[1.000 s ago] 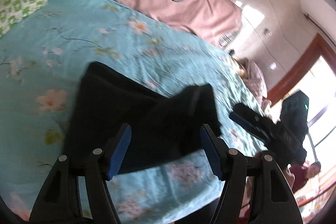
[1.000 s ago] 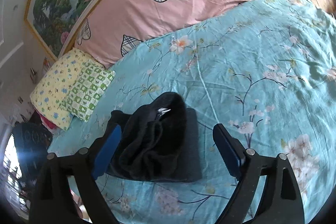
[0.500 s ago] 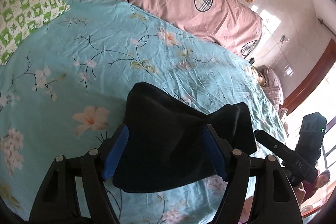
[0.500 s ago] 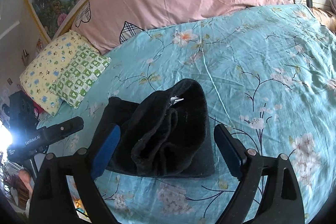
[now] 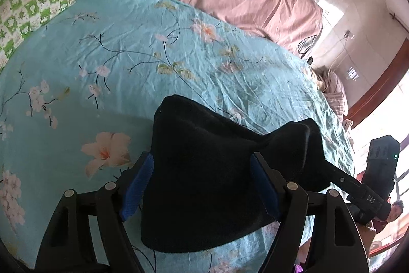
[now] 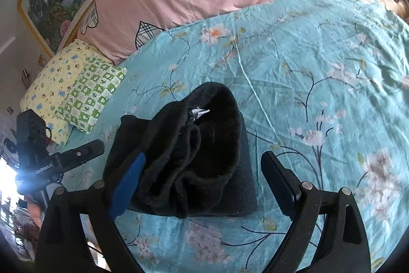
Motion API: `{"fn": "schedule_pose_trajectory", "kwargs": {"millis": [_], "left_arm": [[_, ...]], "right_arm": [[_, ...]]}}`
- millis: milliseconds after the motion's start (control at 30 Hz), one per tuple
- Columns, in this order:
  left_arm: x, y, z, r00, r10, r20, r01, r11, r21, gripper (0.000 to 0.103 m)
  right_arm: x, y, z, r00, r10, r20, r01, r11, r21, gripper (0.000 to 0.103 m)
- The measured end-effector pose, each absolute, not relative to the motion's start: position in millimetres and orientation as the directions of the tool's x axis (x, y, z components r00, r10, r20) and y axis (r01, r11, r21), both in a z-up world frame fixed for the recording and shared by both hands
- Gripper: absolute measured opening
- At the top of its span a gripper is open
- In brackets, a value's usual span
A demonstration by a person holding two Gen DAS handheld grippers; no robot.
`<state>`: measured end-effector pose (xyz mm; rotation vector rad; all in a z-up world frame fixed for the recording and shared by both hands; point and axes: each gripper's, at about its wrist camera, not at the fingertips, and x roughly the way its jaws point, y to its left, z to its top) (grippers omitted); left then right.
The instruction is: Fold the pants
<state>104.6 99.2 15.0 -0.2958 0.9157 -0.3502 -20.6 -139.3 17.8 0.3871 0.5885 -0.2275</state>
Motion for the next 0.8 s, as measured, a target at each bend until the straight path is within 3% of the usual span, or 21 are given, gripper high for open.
{"fn": "schedule_pose_trajectory", "kwargs": {"millis": [633,800], "left_arm": [[142.1,89.1,-22.0,0.483,-0.397,-0.780,0.128,0.914,-0.386,0.080],[151.5,101.8,-41.5,0.444,-0.465,-0.765,0.109,0.876,-0.470,0.071]], "right_arm": [[-6.0,-155.1,-5.0,0.807,-0.012,-0.590,0.279,0.889,0.364,0.092],[-15.5,-173.6,-18.4,0.811,0.044,-0.583,0.256,0.870,0.422,0.088]]}}
